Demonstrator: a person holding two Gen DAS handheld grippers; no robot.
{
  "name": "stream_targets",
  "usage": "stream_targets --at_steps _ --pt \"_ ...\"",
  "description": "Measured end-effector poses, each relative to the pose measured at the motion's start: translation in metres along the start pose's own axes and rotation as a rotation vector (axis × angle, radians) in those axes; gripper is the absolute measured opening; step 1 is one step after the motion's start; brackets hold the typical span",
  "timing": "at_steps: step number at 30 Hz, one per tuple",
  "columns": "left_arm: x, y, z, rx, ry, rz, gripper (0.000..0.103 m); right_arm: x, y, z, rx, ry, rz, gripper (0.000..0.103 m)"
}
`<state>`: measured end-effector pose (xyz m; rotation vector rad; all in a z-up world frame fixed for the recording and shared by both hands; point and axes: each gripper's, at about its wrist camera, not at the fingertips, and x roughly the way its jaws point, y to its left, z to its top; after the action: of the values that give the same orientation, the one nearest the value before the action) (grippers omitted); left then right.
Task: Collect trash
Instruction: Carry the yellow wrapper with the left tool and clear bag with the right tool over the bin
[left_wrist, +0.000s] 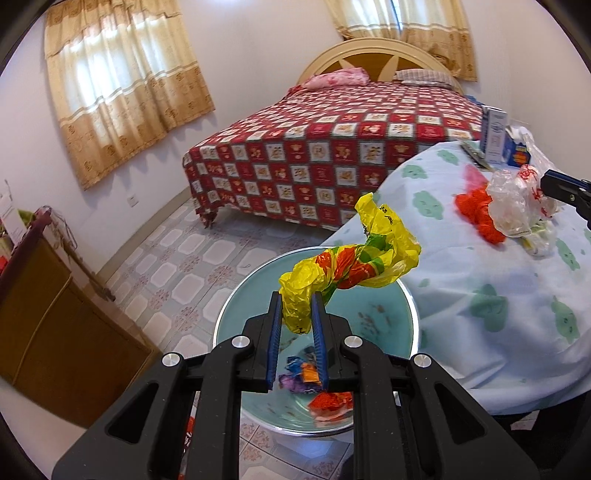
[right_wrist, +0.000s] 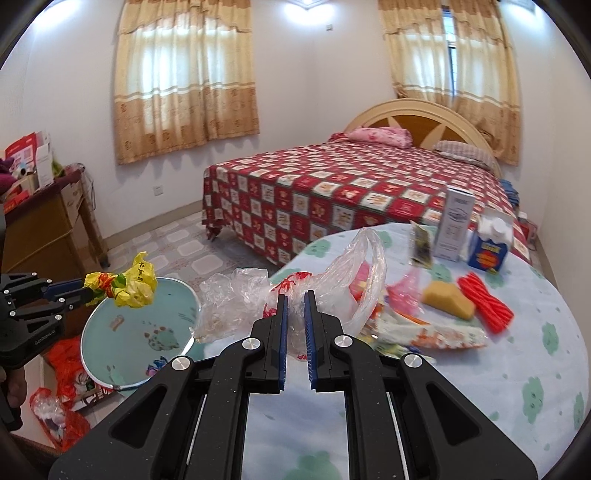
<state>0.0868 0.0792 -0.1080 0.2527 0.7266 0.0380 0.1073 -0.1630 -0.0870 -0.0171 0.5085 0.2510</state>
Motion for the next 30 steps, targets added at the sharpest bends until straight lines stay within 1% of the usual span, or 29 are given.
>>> stream_targets --at_steps 17,23,30 --pt "0.017 0.053 -0.017 -0.078 0.066 0.072 0.016 0.04 0.058 0.011 -0.091 0.039 0.081 0.01" --pt "0.017 0.064 -0.019 -0.097 0.068 0.088 0.016 0.052 0.074 0.01 -0.114 0.054 0.103 0.01" --pt "0.02 0.07 -0.02 -0.113 0.079 0.109 0.017 0.056 0.089 0.009 -0.14 0.063 0.12 0.01"
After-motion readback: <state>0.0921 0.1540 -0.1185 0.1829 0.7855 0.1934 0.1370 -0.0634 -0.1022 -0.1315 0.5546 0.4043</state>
